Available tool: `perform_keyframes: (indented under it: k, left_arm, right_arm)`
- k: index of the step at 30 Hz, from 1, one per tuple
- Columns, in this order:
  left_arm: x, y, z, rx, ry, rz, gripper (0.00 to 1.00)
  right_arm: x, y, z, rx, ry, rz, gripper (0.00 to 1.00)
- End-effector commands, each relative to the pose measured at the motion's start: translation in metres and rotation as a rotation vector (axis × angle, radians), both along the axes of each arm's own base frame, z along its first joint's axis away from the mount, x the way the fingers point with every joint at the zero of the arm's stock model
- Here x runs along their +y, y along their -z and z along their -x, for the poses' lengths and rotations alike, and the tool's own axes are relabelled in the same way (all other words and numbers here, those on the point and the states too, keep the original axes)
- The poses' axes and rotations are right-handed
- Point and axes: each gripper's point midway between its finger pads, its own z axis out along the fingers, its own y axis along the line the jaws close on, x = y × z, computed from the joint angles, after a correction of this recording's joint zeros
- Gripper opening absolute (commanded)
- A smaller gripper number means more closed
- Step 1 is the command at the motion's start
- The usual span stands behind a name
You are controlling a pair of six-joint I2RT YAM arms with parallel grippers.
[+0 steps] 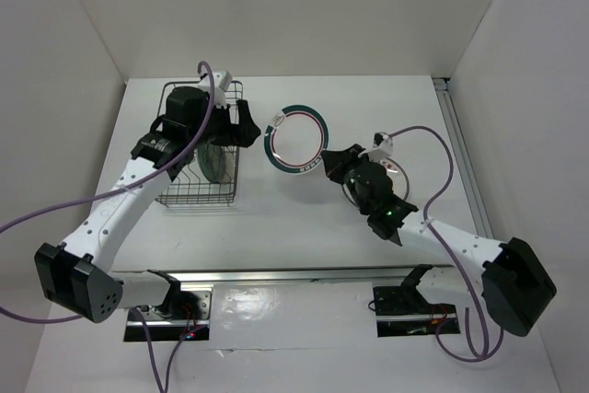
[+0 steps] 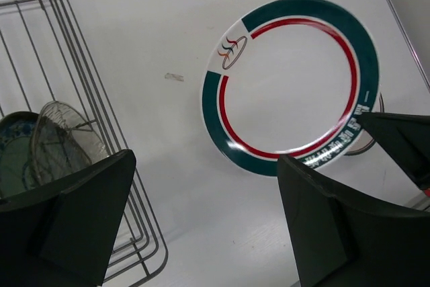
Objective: Load the plates into the dish rack
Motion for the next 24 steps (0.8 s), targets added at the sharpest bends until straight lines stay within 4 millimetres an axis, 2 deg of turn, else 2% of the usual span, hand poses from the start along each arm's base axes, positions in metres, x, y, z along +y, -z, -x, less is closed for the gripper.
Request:
perform_keyframes:
  k: [1,2,6,9,11,12,16,17,20,21,23,24]
  left_arm:
    - [-0.016,-0.022,-0.007,-0.067,0.061,0.068,1.0]
    - [-0.019,-0.026,-0.008,-0.083,0.073,0.078,1.0]
    - [-0.023,-0.019,-0.013,-0.078,0.08,0.093,1.0]
    - [-0.034,-0.017,-0.016,-0.08,0.125,0.123,1.0]
    - [-0.036,-0.005,-0.017,-0.061,0.129,0.132,1.0]
    - [-0.039,-0.007,-0.017,-0.07,0.145,0.141,1.0]
    - [-0.042,0.007,-0.021,-0.033,0.152,0.134,0.96]
    - [-0.043,0.014,-0.022,-0.012,0.151,0.128,0.94]
    - [-0.046,0.017,-0.02,0.001,0.173,0.134,0.85]
    - [-0.048,0.015,-0.02,-0.012,0.191,0.136,0.75]
    - [-0.051,0.012,-0.019,-0.021,0.21,0.146,0.61]
    - [-0.053,0.011,-0.017,-0.019,0.223,0.151,0.49]
  right_arm:
    - [0.009,-0.056,0.01,-0.164,-0.102,-0.038,0.0]
    - [0.01,-0.059,0.013,-0.179,-0.117,-0.027,0.0]
    - [0.014,-0.073,0.025,-0.212,-0.18,-0.042,0.0]
    - [0.021,-0.079,0.033,-0.236,-0.241,-0.044,0.0]
    - [0.021,-0.081,0.036,-0.246,-0.251,-0.05,0.0]
    - [0.021,-0.081,0.036,-0.246,-0.251,-0.05,0.0]
    - [0.02,-0.082,0.039,-0.258,-0.261,-0.047,0.0]
    - [0.02,-0.082,0.039,-0.258,-0.261,-0.047,0.0]
    - [0.022,-0.082,0.04,-0.258,-0.271,-0.047,0.0]
    - [0.022,-0.082,0.04,-0.258,-0.271,-0.047,0.0]
    - [0.023,-0.085,0.041,-0.267,-0.279,-0.052,0.0]
    - [0.023,-0.085,0.041,-0.267,-0.279,-0.052,0.0]
